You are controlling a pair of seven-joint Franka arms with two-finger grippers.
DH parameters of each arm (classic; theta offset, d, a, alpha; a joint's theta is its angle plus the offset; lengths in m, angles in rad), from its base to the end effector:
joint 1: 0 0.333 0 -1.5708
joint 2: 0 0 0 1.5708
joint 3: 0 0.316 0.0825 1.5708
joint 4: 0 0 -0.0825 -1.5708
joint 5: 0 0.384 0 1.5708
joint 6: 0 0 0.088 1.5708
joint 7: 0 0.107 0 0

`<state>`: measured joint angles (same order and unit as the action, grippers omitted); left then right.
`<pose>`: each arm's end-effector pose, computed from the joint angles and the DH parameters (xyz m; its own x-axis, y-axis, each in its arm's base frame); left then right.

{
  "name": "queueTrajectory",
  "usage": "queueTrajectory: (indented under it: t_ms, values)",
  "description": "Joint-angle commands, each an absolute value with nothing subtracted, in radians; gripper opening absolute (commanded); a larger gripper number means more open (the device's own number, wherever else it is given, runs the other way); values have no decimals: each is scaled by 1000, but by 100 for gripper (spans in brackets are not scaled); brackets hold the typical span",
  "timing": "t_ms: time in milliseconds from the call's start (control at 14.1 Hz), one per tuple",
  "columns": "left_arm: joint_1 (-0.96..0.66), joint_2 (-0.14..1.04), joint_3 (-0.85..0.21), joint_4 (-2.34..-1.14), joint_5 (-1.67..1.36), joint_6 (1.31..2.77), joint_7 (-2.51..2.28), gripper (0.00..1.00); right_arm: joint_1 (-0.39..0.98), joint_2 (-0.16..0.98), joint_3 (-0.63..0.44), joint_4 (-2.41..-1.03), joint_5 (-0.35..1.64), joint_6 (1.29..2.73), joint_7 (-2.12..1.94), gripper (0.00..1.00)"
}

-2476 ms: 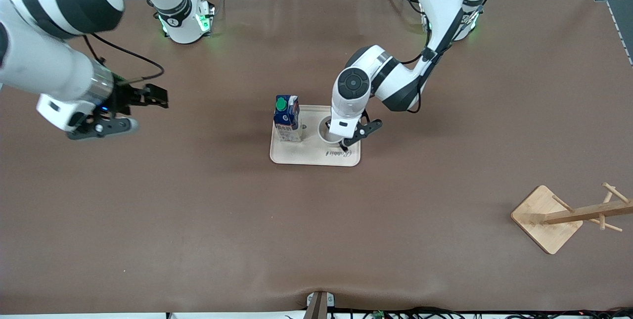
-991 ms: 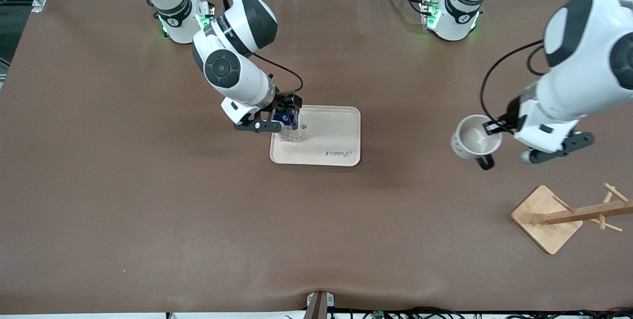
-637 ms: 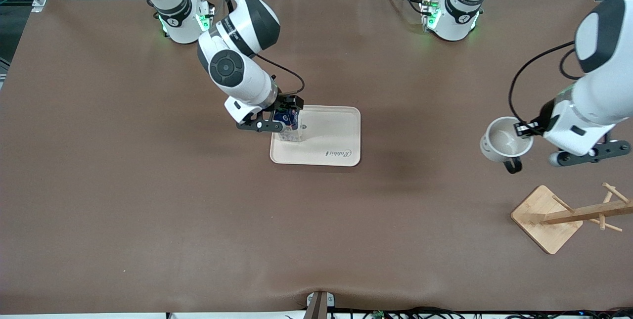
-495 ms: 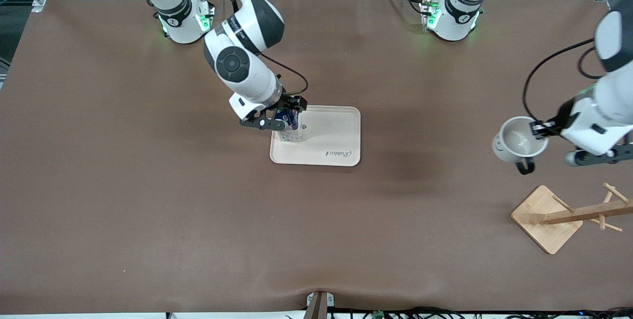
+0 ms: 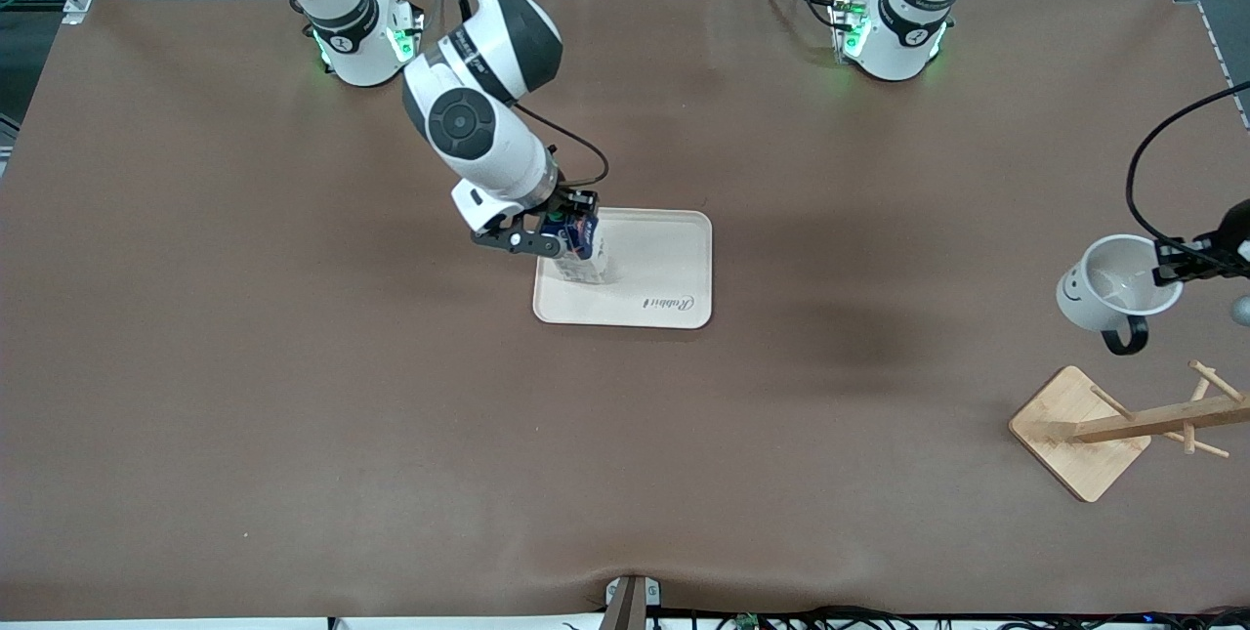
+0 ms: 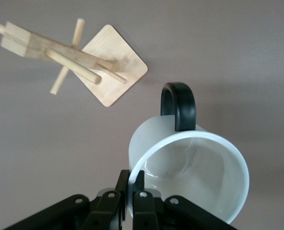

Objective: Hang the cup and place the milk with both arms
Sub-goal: 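Carry the mug toward the wooden stand while the right gripper grasps milk, then hang the mug on the stand while the right gripper moves milk aside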

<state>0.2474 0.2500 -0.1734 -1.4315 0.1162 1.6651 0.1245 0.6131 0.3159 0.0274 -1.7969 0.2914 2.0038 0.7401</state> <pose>0.6308 0.0709 0.5522 0.9982 -0.0564 -0.0219 -0.0578 -0.9958 -0.0706 0.4917 0.3866 0.3668 0.9406 -0.2139 -0.2637 -0.2480 -0.9632 -0.1036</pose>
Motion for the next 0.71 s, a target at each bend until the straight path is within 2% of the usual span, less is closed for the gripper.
queueTrajectory:
  t_ms: [0, 354, 637]
  values:
    - [261, 271, -183, -1399, 115, 1692, 164, 0, 494, 302, 32, -1681, 281, 1804, 715, 0]
    - [291, 275, -184, -1399, 104, 1741, 251, 0, 352, 243, 32, -1733, 100, 1782, 525, 0]
    - [357, 290, -183, -1401, 39, 1793, 339, 0, 177, 187, 32, -1836, 68, 1792, 306, 0]
